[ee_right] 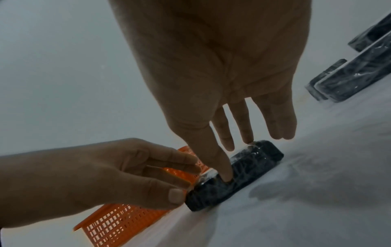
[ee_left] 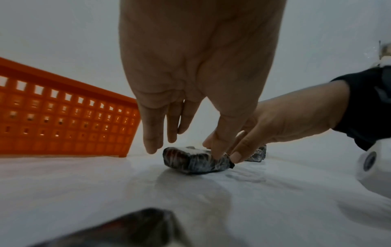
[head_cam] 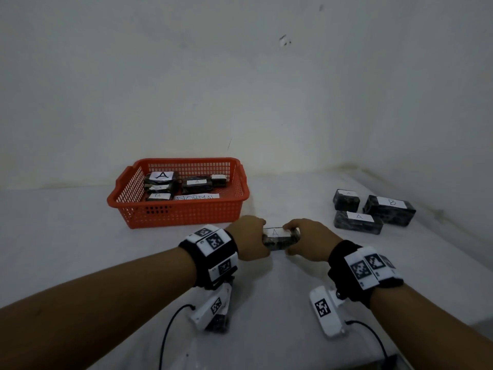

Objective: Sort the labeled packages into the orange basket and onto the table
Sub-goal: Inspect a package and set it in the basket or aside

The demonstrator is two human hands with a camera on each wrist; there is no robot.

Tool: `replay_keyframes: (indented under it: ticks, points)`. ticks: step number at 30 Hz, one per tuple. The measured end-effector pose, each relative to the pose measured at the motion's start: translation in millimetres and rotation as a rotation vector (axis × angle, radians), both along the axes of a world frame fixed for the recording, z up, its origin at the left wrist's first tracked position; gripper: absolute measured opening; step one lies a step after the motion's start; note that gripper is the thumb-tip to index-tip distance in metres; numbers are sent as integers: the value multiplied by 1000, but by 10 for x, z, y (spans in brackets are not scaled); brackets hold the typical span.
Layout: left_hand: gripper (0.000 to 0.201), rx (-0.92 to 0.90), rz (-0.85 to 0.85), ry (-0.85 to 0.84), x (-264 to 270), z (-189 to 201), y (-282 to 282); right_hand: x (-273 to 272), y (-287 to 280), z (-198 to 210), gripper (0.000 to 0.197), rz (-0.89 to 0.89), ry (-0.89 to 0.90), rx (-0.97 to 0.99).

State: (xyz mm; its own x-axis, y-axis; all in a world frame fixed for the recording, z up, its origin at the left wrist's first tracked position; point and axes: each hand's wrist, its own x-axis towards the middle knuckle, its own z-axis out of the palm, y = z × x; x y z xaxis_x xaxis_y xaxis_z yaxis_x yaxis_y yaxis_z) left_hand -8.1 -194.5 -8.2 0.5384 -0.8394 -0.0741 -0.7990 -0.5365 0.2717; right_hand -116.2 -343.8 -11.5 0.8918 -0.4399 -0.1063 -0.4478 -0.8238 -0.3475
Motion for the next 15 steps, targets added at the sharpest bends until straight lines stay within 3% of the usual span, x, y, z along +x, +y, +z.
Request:
replay_keyframes:
  ticks: [3,7,15]
  points:
    - [38,61,-5,-43,17,-45,-138,50,-51,16,69,-17,2,-2]
    - [42,74,-14,-91,52,-49,-199,62,-85,6,55,-11,-7,8]
    - [49,-82,0,100,128,173,-56,-81,-258,-25,46,8,-175,233]
